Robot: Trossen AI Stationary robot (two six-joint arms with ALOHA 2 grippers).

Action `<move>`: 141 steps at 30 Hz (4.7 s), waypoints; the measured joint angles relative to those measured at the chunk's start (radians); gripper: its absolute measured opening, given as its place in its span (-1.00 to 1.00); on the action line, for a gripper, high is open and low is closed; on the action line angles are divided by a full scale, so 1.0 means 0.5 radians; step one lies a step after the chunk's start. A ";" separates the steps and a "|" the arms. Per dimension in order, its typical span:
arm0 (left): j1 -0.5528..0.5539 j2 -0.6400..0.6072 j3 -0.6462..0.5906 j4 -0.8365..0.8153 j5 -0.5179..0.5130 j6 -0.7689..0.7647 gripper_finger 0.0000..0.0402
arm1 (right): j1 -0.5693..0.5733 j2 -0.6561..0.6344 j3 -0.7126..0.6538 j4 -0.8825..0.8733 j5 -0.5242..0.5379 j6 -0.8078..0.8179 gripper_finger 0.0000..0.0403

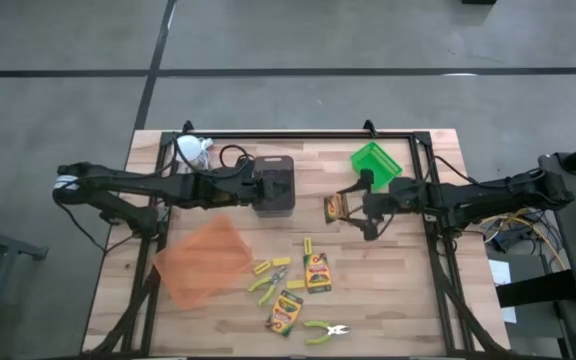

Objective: Pick & Place School Supplies
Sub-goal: Put the pack of crayons into the orange bin

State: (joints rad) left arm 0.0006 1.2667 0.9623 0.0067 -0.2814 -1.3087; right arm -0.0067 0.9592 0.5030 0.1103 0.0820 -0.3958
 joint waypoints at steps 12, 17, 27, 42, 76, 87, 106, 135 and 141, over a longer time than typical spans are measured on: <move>0.000 0.000 -0.002 0.000 -0.016 -0.015 0.36 | 0.000 0.000 0.000 -0.001 -0.005 -0.120 0.61; 0.000 0.000 -0.002 0.000 -0.018 -0.018 0.36 | 0.017 -0.002 0.020 -0.052 -0.025 0.750 0.61; 0.006 0.000 -0.002 0.000 -0.069 -0.018 0.36 | 0.021 0.073 0.354 -0.617 -0.009 0.947 0.61; 0.011 -0.001 -0.002 0.000 -0.048 -0.155 0.36 | 0.017 0.725 1.092 -1.423 -0.005 0.963 0.61; 0.008 0.045 -0.002 0.051 0.036 -0.164 0.36 | 0.017 0.966 1.428 -0.956 0.207 0.627 0.61; 0.008 0.155 -0.002 0.197 0.068 -0.168 0.36 | 0.017 0.966 1.428 -0.947 0.203 0.628 0.61; 0.009 0.143 0.001 0.192 0.068 -0.153 0.27 | 0.017 0.965 1.417 -0.957 0.203 0.634 0.61; 0.008 0.139 0.002 0.198 0.059 -0.150 -0.61 | 0.017 0.965 1.413 -0.960 0.204 0.633 0.61; 0.008 0.139 0.002 0.198 0.058 -0.150 -0.61 | 0.017 0.966 1.413 -0.957 0.205 0.633 0.61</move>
State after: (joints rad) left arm 0.0048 1.3361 0.9634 0.1055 -0.2523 -1.3838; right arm 0.0017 1.4421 1.2095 -0.3684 0.1844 -0.0792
